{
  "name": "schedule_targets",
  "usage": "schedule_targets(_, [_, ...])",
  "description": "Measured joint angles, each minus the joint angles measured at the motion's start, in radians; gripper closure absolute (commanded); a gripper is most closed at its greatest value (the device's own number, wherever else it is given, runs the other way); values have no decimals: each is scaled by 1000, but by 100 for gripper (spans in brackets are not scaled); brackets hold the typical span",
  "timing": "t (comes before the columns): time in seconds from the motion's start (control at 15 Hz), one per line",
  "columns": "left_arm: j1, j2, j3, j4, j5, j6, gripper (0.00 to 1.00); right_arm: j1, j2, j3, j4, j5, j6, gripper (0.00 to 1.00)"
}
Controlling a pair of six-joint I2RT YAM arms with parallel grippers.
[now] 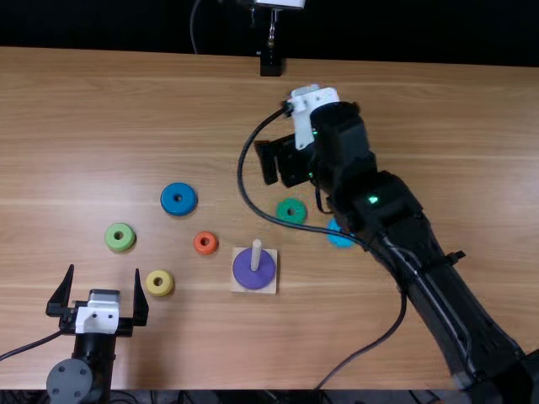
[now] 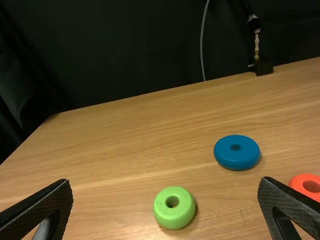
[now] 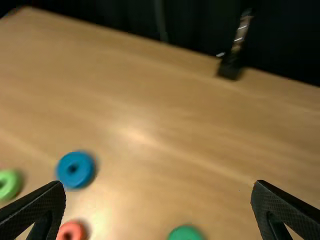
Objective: Build the Hanoi tower: stack the rings onto the peg from bottom to top in this color order: purple, dark blue, light blue, dark green, light green, yellow, orange.
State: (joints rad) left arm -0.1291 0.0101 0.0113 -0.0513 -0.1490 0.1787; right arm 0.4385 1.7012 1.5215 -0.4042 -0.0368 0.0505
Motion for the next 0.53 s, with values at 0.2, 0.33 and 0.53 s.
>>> schedule_targets(0.2, [0, 0, 0, 0, 0, -1, 0, -87, -252, -241, 225, 0, 0, 0])
schedule_targets(0.33, [0, 0, 0, 0, 0, 0, 0, -155, -523, -332, 394, 1, 0, 0])
schedule_targets(0.53, [0, 0, 0, 0, 0, 0, 0, -256, -715, -527, 423, -1, 0, 0])
